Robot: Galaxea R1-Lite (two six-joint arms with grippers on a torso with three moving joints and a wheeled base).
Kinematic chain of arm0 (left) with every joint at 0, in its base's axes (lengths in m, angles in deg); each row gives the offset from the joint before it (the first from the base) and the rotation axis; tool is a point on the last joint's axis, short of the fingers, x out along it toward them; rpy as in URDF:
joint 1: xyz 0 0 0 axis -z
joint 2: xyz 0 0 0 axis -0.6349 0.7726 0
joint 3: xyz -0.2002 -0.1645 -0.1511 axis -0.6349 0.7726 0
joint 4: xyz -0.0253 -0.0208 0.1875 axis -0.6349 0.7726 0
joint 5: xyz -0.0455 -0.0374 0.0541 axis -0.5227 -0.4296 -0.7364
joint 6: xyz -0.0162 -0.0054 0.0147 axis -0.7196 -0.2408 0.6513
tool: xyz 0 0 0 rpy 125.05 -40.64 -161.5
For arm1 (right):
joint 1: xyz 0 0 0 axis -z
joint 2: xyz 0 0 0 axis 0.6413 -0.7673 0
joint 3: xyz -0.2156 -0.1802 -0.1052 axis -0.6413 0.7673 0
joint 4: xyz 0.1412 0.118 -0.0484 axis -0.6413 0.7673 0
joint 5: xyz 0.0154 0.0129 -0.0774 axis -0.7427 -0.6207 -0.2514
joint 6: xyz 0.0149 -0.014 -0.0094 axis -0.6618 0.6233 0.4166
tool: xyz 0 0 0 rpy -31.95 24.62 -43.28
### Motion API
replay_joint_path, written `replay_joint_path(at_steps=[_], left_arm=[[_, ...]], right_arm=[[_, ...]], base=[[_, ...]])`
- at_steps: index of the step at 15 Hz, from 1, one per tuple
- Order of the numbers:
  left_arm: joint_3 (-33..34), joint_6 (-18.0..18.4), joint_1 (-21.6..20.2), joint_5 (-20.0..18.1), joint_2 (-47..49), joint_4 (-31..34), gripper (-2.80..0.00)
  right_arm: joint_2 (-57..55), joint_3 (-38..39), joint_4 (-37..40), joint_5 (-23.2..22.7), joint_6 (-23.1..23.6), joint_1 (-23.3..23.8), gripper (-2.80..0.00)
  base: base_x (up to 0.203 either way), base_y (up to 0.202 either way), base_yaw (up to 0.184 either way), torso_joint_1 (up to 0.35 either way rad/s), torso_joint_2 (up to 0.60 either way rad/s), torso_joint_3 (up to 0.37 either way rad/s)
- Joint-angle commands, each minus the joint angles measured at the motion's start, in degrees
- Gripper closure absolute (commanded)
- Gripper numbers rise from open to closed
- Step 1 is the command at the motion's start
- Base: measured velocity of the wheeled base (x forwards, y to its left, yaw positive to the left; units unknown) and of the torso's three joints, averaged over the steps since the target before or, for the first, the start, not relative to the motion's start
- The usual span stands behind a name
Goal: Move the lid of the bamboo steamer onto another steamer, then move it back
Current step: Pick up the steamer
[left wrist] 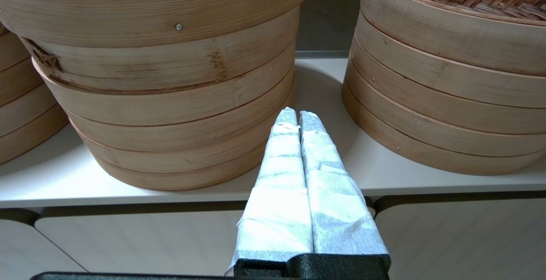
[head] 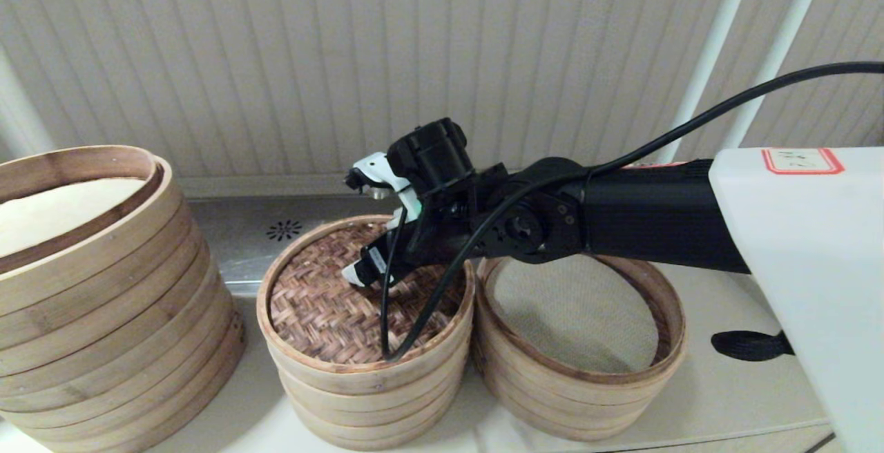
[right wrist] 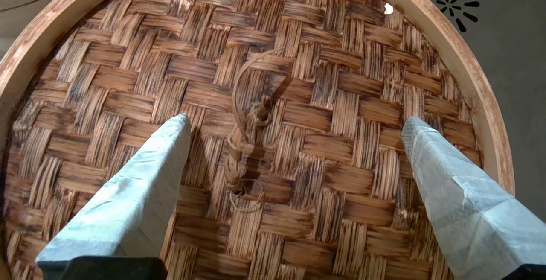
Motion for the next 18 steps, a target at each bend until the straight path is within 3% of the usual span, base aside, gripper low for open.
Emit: replay_joint_path(at_steps=[1, 18], left_arm=[[0.0, 0.0, 0.0, 0.0, 0.1, 0.0, 0.0], [0.0, 0.0, 0.0, 0.0, 0.1, 0.0, 0.0]], right_arm=[[-0.2, 0.0, -0.2, 0.0, 0.1, -0.1, 0.0], [1.1, 0.0, -1.4, 1.5, -0.2, -0.4, 0.0]], base=[[0.0, 0.0, 0.0, 0.0, 0.0, 0.0], [0.0, 0.0, 0.0, 0.0, 0.0, 0.0]])
